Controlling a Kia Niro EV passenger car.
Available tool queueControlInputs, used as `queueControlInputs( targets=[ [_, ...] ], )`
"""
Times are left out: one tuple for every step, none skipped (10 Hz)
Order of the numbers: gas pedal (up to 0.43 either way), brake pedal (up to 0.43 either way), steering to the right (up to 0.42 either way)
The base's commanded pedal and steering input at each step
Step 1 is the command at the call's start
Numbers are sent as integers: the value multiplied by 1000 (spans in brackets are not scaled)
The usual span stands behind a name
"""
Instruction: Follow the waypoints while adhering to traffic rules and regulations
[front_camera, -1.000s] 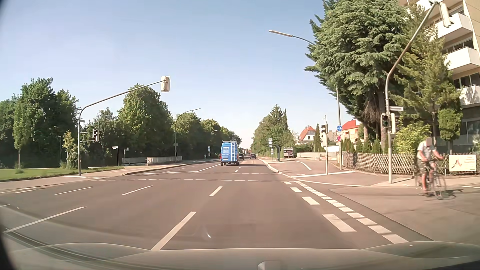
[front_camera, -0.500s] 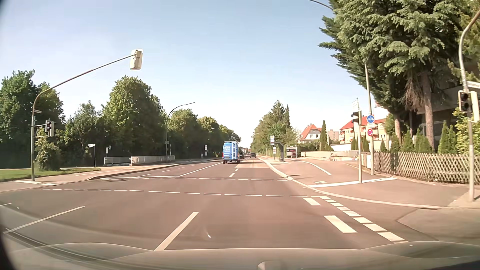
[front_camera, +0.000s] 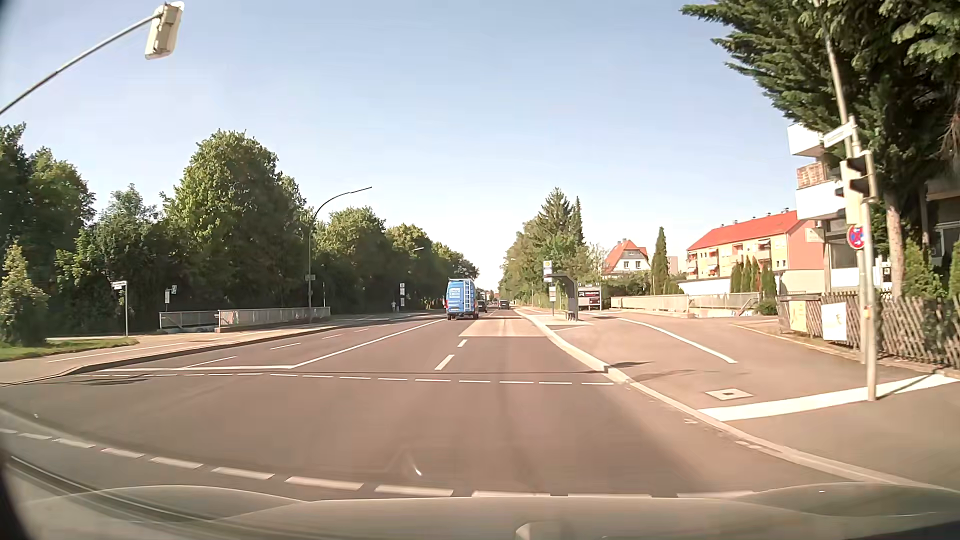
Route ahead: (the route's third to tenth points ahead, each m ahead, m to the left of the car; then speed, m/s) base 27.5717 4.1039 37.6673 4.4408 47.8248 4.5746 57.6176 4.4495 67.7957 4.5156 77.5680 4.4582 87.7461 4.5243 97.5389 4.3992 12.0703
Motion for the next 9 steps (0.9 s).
queueControlInputs(
  targets=[
    [47,0,-1],
    [47,0,-2],
    [39,0,-2],
    [39,0,-3],
    [39,0,-3],
    [39,0,-4],
    [39,0,-5],
    [39,0,-6],
    [39,0,-8]
  ],
)
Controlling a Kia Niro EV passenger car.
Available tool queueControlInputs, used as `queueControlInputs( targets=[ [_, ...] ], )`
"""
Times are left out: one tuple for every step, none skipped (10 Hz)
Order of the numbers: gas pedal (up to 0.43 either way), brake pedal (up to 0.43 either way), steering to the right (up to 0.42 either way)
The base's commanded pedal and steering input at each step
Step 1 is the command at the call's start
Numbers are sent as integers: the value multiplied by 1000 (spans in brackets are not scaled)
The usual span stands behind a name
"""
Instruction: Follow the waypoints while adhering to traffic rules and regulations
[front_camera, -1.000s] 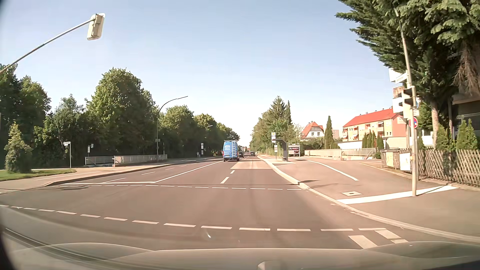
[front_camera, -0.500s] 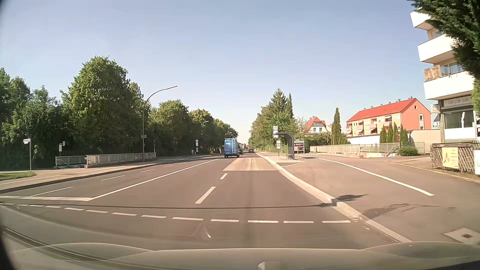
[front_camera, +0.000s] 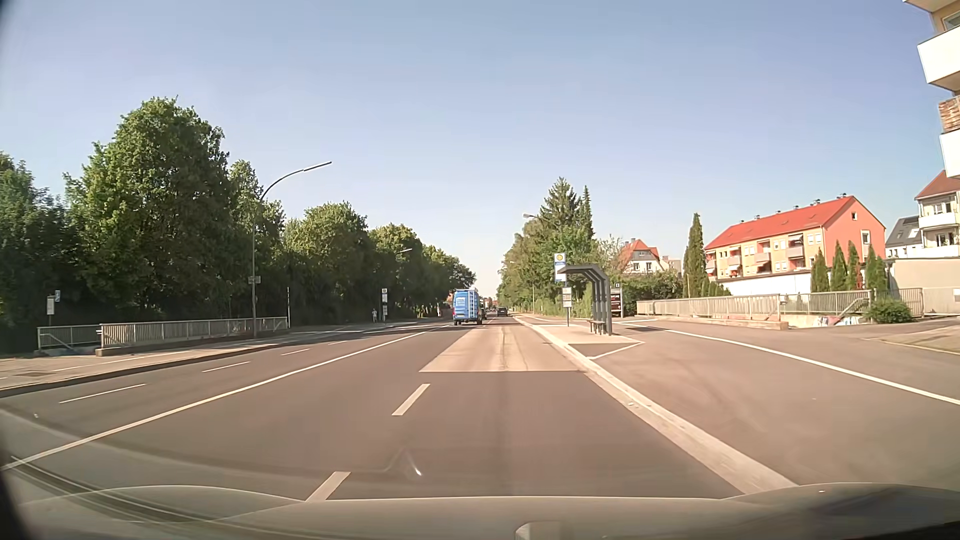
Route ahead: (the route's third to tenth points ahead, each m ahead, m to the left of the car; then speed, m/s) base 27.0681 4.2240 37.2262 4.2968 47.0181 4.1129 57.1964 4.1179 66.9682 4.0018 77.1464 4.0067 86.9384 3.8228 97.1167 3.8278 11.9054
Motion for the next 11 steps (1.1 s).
queueControlInputs(
  targets=[
    [39,0,-8],
    [39,0,-8],
    [39,0,-8],
    [39,0,-6],
    [39,0,-5],
    [39,0,-5],
    [39,0,-4],
    [39,0,-4],
    [47,0,-2],
    [87,0,-1],
    [110,0,-1]
  ],
)
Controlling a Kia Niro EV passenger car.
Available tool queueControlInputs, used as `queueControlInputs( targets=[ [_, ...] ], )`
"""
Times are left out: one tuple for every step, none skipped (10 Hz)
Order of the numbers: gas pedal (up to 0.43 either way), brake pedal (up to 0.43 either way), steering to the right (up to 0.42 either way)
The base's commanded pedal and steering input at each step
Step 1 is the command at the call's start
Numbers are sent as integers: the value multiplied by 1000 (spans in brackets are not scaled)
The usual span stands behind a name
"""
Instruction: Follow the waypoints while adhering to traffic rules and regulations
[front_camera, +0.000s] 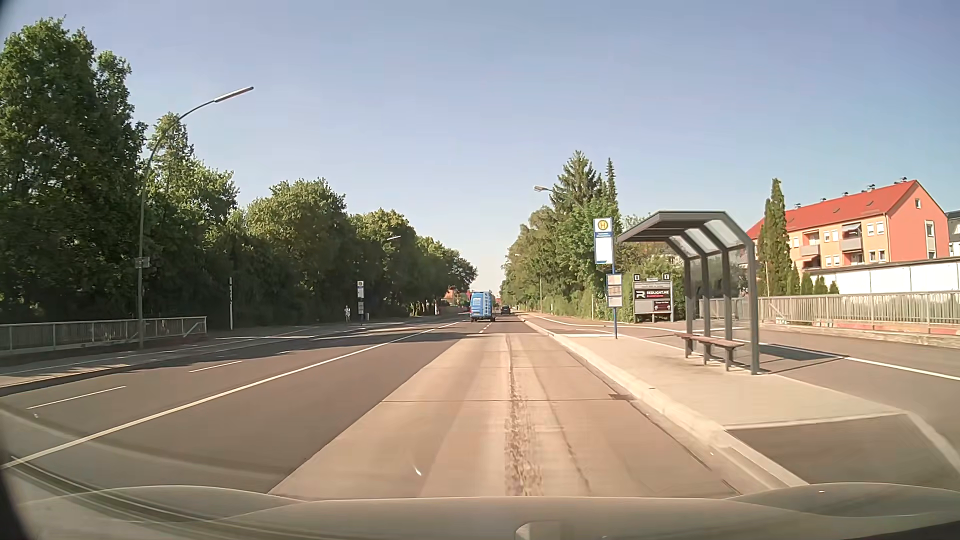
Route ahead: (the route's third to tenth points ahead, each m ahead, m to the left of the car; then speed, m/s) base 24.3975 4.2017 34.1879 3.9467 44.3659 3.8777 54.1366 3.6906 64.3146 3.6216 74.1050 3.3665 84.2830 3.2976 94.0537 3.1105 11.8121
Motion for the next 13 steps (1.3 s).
queueControlInputs(
  targets=[
    [118,0,-1],
    [98,0,-1],
    [98,0,-1],
    [98,0,-1],
    [79,0,-1],
    [67,0,-1],
    [59,0,-1],
    [59,0,-1],
    [59,0,0],
    [59,0,0],
    [59,0,-1],
    [59,0,-4],
    [59,0,-5]
  ],
)
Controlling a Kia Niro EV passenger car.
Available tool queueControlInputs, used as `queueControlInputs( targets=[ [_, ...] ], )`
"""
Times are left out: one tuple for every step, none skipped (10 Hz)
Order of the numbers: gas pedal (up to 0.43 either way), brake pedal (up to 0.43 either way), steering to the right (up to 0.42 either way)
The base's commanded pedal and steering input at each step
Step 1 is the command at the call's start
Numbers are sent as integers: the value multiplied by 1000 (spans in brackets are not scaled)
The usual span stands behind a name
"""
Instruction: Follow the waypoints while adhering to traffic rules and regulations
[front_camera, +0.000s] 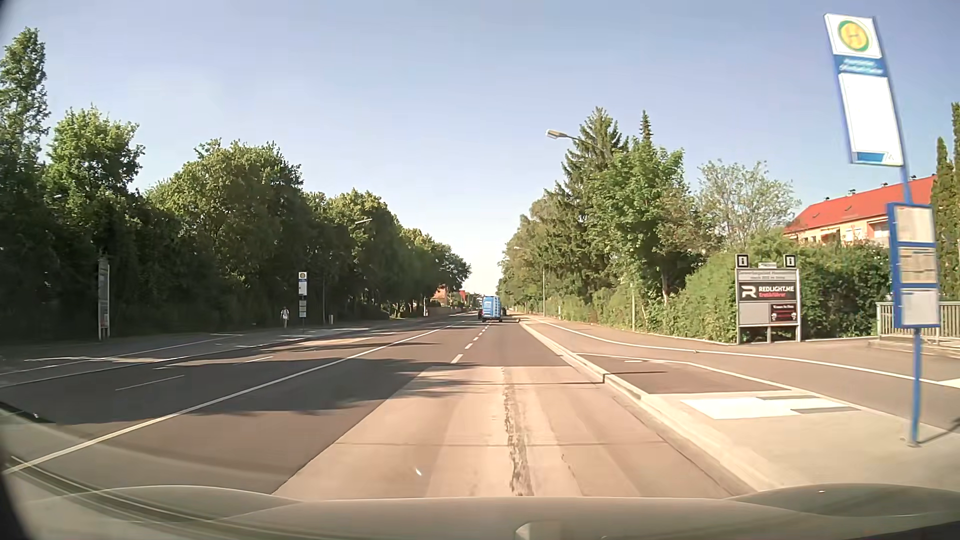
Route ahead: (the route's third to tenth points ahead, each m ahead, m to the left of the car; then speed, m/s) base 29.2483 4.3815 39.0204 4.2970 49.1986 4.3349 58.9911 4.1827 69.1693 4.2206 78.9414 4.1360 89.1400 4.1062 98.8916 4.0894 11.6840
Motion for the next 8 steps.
queueControlInputs(
  targets=[
    [59,0,-5],
    [59,0,-4],
    [59,0,-3],
    [59,0,-3],
    [59,0,-3],
    [59,0,-3],
    [59,0,-4],
    [59,0,-4]
  ],
)
